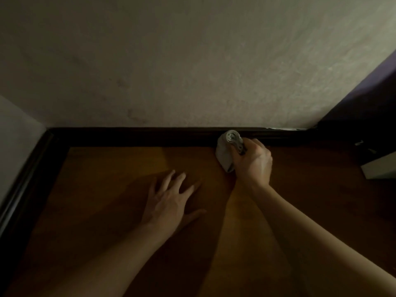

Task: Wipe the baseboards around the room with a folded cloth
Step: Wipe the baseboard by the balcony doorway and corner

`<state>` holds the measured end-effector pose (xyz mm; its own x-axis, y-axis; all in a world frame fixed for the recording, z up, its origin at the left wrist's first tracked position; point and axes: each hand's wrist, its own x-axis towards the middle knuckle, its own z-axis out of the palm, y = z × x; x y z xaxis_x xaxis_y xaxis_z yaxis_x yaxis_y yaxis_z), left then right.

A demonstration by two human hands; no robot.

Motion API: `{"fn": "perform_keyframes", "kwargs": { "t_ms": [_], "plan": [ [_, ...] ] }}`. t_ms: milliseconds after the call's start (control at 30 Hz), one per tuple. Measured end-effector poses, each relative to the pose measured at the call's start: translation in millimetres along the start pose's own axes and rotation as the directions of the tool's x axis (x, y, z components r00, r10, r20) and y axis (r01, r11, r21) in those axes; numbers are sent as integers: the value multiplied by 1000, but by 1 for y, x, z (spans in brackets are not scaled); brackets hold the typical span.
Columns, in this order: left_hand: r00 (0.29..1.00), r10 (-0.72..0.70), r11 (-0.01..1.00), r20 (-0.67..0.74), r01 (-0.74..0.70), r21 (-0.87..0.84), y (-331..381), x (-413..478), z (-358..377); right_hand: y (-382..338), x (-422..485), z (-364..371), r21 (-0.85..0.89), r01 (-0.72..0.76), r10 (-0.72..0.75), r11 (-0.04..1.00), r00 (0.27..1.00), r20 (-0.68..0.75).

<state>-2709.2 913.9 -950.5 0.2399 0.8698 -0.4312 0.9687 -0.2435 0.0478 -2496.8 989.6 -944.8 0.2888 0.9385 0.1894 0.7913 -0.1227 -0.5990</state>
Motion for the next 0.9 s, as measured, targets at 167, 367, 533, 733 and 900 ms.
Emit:
{"fn": "perform_keyframes", "kwargs": {
  "t_ms": [167,367,533,733,900],
  "plan": [
    [1000,-12,1000,20,13,-22,11,5,-10,13,2,-8,-24,-38,37,999,998,-54],
    [999,47,999,-21,-47,-6,30,12,1,1,7,0,-17,76,-74,997,995,61],
    [998,45,999,-37,-45,2,31,12,2,41,15,-28,-33,4,-5,999,1000,-26],
    [999,44,999,32,-44,2,36,11,-5,93,27,-62,17,-139,140,990,986,-93],
    [999,47,998,25,-48,49,38,10,-6,73,26,-54,-18,-68,67,998,996,-57]
  ]
}}
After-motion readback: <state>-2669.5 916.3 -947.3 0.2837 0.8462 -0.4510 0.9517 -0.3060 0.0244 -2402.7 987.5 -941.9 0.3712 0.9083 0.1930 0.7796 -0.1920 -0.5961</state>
